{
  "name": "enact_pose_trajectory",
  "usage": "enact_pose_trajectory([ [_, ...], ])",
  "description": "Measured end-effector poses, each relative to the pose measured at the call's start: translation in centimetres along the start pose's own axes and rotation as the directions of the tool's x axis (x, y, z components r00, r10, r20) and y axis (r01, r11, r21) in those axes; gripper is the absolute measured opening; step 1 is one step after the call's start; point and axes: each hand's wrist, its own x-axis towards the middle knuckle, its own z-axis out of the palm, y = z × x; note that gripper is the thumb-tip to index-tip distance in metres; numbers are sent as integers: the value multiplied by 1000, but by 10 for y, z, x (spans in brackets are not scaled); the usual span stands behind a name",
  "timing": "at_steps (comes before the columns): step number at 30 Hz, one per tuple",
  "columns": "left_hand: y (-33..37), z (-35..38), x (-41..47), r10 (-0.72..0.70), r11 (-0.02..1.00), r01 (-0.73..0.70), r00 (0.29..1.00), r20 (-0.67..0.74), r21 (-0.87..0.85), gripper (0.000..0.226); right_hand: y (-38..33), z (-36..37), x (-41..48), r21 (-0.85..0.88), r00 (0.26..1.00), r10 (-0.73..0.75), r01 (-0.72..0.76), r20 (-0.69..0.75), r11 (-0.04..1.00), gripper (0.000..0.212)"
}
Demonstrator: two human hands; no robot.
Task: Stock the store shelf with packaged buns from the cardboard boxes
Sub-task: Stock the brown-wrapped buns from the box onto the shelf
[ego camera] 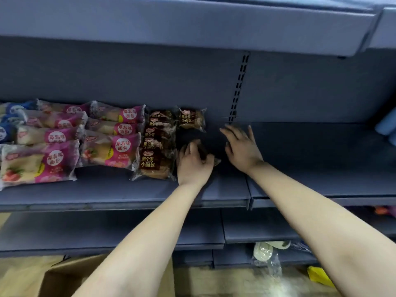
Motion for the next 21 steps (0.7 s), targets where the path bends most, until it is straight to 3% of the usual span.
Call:
enact_pose_trajectory([
  [4,3,0,-15,57,950,-99,987,147,296,71,-9,-8,-34,48,998,37,-40,49,998,48],
  [6,5,1,-31,100,916,-151,983,152,372,76,-13,-13,-47,73,990,30,-41,139,997,51],
  [9,1,0,-51,190,903,-241,966,173,355,90,-18,-21,-61,148,957,19,-64,288,987,60],
  [15,-13,-20,-58,223,907,-314,924,310,281,111,-21,-28,-82,96,945,-12,-20,327,995,69],
  [18,-24,-27,-62,284,868,-392,895,343,305,101,-27,-31,-86,108,956,1,-35,295,994,60],
  [21,-32,-30,-63,327,883,-394,907,267,257,80,-35,-36,-91,60,954,-21,3,300,998,53],
])
